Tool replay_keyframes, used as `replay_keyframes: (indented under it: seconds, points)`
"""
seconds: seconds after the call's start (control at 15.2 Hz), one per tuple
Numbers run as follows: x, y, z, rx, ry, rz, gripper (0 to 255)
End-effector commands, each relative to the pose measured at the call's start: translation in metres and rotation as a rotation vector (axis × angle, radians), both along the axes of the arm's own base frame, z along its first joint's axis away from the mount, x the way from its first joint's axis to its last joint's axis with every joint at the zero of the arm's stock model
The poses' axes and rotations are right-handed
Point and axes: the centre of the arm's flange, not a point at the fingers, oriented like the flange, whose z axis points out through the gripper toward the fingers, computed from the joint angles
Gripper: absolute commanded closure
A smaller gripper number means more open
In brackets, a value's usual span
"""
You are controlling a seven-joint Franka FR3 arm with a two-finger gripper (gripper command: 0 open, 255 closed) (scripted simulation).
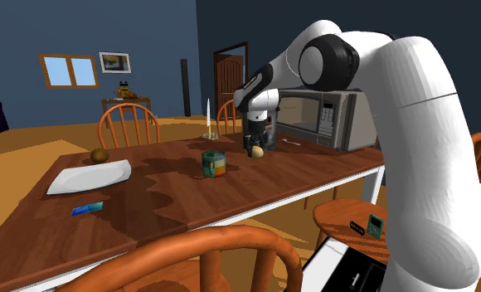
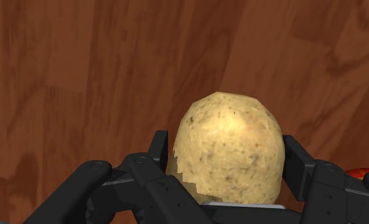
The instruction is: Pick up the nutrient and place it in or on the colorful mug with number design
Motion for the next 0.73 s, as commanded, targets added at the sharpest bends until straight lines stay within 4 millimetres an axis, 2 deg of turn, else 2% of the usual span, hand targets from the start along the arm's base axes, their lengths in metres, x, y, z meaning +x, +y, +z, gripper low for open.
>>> replay_keyframes:
  seconds: [0.0, 0.66]
  points:
    - [0.000, 0.001, 0.011, 0.000, 0.000, 0.000, 255]
    - [0.000, 0.001, 0.063, 0.000, 0.000, 0.000, 255]
